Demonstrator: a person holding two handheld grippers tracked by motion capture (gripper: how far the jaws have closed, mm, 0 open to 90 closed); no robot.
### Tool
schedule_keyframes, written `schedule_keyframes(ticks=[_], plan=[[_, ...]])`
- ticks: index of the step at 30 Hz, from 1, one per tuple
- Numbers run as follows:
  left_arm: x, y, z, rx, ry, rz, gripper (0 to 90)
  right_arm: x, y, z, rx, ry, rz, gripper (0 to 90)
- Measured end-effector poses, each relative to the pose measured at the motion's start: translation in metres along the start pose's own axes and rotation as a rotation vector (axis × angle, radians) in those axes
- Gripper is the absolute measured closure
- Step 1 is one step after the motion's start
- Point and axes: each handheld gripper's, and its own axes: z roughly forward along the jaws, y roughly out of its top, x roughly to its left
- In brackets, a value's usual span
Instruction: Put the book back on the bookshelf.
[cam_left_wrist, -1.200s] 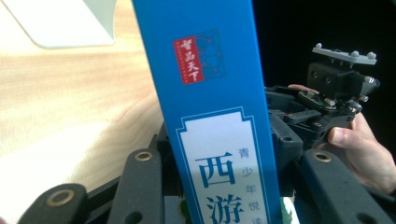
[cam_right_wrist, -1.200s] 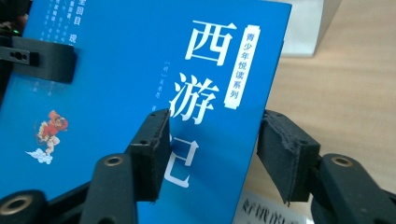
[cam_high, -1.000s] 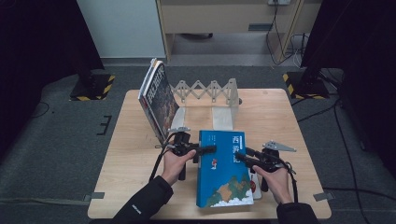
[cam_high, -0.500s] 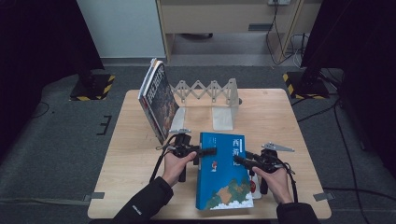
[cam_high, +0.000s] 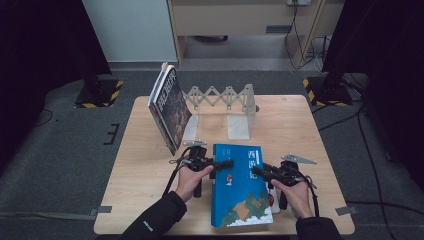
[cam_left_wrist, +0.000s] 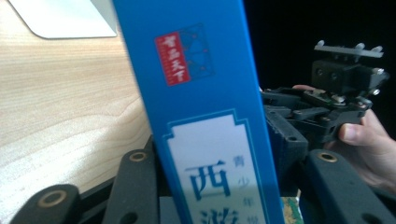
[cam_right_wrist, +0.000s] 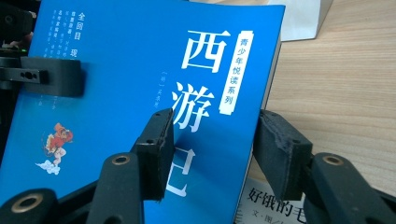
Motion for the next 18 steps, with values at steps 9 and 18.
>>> schedule_keyframes(ticks=[9, 18], plan=[[0.0062, -0.0075, 0.0062, -0.006, -0.059, -0.117, 56.4, 0.0063, 0.0022, 0.0007, 0.001, 0.019, -0.046, 50.5], [-0.0030, 0.0008, 0.0029, 0.012, -0.063, -0.043, 58.8, 0.0055, 0.0040, -0.0023, -0.031, 0.051, -0.052, 44.1]])
